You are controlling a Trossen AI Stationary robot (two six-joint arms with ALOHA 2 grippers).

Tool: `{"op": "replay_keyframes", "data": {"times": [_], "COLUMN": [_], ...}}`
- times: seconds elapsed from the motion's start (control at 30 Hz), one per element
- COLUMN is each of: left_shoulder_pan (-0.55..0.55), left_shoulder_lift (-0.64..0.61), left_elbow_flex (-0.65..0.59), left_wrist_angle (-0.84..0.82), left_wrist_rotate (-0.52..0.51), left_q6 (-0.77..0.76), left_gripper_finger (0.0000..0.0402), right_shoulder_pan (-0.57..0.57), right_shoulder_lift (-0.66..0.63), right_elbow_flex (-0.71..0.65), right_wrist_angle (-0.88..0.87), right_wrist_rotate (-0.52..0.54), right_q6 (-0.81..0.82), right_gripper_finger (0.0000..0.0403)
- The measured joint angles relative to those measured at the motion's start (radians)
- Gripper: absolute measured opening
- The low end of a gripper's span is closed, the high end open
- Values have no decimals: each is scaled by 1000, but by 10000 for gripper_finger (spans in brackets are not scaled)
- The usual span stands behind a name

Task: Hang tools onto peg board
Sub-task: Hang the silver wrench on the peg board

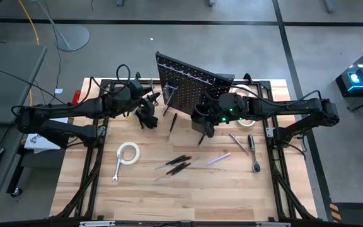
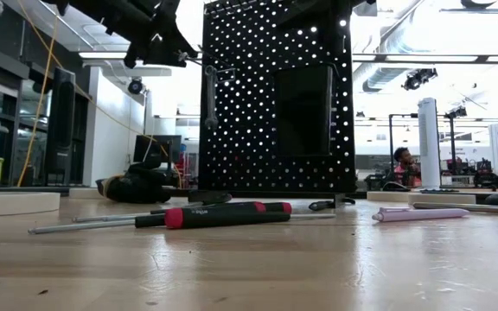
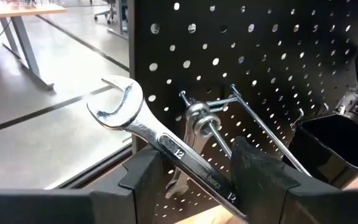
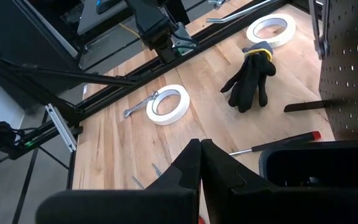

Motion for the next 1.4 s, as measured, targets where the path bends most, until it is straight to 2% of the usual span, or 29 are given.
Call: {"op": "replay_keyframes", "data": {"times": [0.17, 0.33, 0.73, 0.87, 1.13, 1.4], "left_shoulder_pan": [0, -1, 3, 3, 3, 3], "left_shoulder_lift": [0, 1, 30, 69, 90, 90], "left_elbow_flex": [-1, -2, -3, -1, -3, -3], "left_wrist_angle": [-6, -11, -40, -44, -20, -23], "left_wrist_rotate": [-4, -26, -41, -11, 17, 120], "left_q6": [-17, -118, -479, -572, -644, -760], "left_gripper_finger": [173, 173, 173, 173, 173, 172], "right_shoulder_pan": [0, 0, 0, 0, 0, 0], "right_shoulder_lift": [0, 0, 0, 0, 0, 0], "right_elbow_flex": [0, 0, 0, 0, 0, 0], "right_wrist_angle": [0, -1, -8, -8, -8, -8], "right_wrist_rotate": [0, 0, 0, 0, 0, 0], "right_q6": [0, -1, -8, -7, -4, -5], "right_gripper_finger": [0, 0, 0, 0, 0, 0]}}
